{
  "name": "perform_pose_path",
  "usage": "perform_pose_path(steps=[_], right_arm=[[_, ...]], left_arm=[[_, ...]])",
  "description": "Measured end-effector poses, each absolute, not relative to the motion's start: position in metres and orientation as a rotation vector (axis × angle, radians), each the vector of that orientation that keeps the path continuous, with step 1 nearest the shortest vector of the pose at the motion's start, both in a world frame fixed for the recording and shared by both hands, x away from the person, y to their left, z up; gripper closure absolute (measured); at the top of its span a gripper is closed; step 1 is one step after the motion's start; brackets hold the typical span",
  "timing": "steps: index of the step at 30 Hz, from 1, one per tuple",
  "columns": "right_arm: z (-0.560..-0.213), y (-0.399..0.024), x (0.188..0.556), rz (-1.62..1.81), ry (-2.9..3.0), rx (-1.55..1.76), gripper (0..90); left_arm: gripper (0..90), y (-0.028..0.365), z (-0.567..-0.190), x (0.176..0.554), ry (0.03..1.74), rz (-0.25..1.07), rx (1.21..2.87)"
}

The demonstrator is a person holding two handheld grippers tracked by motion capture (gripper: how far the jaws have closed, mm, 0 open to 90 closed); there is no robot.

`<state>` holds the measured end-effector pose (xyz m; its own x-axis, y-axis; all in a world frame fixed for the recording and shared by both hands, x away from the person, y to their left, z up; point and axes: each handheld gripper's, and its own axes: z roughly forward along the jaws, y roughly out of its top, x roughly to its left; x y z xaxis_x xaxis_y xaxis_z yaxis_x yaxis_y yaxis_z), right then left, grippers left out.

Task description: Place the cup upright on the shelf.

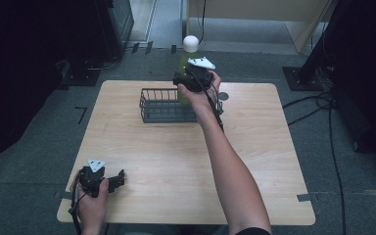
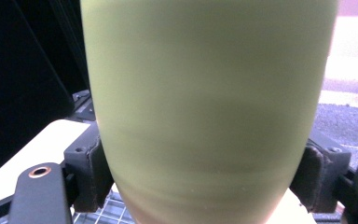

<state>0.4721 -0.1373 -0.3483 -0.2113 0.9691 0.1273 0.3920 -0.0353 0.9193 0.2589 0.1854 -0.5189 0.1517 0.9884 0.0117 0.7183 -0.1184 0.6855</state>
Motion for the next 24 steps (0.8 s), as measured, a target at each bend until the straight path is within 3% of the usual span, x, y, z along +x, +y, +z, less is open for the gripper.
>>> perform_pose_path(steps=[24], right_arm=[[-0.388,-0.137,0.477,1.192,1.671,1.437,20.2]], left_arm=[[0.0,0.185,-0.519,0.259,1.622,0.657,1.895]])
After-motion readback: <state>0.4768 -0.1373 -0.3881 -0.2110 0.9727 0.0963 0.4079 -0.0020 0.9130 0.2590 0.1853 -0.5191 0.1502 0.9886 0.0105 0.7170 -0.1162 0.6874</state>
